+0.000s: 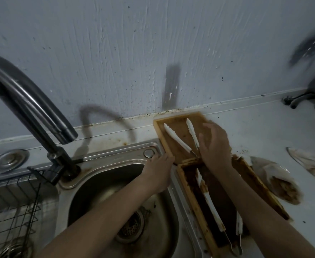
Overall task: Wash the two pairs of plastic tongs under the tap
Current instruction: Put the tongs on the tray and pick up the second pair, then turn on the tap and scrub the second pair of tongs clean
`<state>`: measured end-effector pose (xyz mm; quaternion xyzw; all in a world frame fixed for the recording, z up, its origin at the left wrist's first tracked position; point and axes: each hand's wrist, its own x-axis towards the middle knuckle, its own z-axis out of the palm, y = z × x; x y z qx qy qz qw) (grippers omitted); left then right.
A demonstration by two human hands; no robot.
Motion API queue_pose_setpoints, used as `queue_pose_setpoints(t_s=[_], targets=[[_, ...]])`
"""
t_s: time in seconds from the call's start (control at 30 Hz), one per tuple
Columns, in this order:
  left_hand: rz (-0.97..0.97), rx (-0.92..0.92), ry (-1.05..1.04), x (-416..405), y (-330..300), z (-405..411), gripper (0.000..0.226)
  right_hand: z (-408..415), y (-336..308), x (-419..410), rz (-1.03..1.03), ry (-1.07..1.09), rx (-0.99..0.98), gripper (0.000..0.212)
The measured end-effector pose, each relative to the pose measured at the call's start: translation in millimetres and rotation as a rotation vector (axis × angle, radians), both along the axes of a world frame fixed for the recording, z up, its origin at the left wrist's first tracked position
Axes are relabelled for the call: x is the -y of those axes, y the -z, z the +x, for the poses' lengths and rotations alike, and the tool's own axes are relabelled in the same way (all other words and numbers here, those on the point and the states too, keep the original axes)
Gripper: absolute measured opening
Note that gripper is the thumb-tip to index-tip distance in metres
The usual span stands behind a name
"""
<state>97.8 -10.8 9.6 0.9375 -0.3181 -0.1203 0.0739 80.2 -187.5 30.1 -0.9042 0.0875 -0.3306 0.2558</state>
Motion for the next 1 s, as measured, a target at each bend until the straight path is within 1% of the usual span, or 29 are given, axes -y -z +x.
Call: queue_pose_setpoints(t_s=[0.07, 0.1, 0.13, 0.2, 0.27, 0.33, 0.43, 0.53, 0.6, 0.7, 0.83, 0.9, 1.0], targets=[[-0.036, 0.079, 0.081, -3.1, -0.3, -10.8, 0.059, -24.9, -11.7, 4.0, -0.051, 0.001, 0.135, 0.026], [-0.057, 0.107, 0.126, -4.5, -0.2, -18.8, 0.059, -39.6, -14.4, 5.5, -0.079, 0.011, 0.153, 0.024], [-0.083, 0.128, 0.167, -5.7, 1.3, -26.0, 0.058, -51.7, -14.5, 5.7, -0.104, 0.017, 0.131, 0.022], [-0.115, 0.128, 0.244, -6.6, 5.7, -43.3, 0.062, -76.0, -7.6, 3.0, -0.129, 0.026, -0.041, 0.017], [-0.099, 0.101, 0.288, -4.4, 13.3, -58.0, 0.073, -95.0, 5.6, -1.4, -0.12, 0.046, -0.265, 0.011], [-0.058, 0.074, 0.311, -1.5, 20.1, -70.1, 0.08, -110.8, 18.7, -5.3, -0.121, 0.072, -0.425, 0.013], [0.007, 0.032, 0.346, 0.0, 27.0, -79.3, 0.079, -125.9, 32.3, -9.1, -0.206, 0.109, -0.596, 0.029], [-0.049, 0.049, 0.347, -2.0, 30.5, -83.1, 0.075, -132.8, 38.8, -13.4, -0.281, 0.111, -0.733, 0.03], [-0.074, 0.05, 0.334, -2.9, 32.8, -85.6, 0.076, -134.3, 40.1, -15.9, -0.251, 0.082, -0.793, 0.03], [-0.082, 0.013, 0.334, -5.4, 35.8, -89.9, 0.081, -134.3, 37.0, -15.6, -0.185, 0.058, -0.811, 0.031], [-0.059, -0.061, 0.311, -12.6, 32.3, -92.6, 0.082, -131.0, 24.0, -15.9, -0.12, 0.069, -0.839, 0.021], [-0.105, -0.064, 0.26, -17.9, 25.1, -90.4, 0.082, -125.4, 10.6, -15.9, -0.054, 0.094, -0.763, 0.02], [-0.221, 0.003, 0.171, -27.4, 6.9, -83.4, 0.075, -114.6, -20.2, -18.3, 0.076, 0.049, -0.59, 0.023]])
